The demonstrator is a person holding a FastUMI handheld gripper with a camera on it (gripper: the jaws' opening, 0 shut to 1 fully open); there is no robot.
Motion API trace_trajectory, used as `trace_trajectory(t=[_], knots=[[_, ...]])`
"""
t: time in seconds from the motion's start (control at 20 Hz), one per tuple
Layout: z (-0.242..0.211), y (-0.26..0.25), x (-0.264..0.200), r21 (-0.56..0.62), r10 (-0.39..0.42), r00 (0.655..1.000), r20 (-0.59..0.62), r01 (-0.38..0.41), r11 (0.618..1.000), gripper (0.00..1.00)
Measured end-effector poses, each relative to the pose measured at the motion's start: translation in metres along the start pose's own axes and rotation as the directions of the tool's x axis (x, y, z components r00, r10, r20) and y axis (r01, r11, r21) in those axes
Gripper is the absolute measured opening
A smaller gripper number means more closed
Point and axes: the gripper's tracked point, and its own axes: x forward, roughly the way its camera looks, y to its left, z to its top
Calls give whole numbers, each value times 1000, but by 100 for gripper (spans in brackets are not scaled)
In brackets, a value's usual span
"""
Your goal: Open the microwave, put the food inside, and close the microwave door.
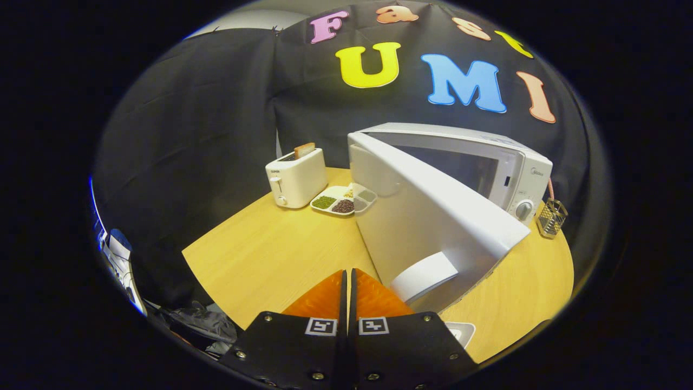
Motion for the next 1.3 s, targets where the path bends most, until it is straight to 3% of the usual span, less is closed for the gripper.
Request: trace_trajectory(t=[0.5, 1.3], knots=[[28, -85, 10, 24, -144, 989, 29, 143, 989, 1], [63, -174, 67, 78, -296, 955, 20, 293, 953, 1]])
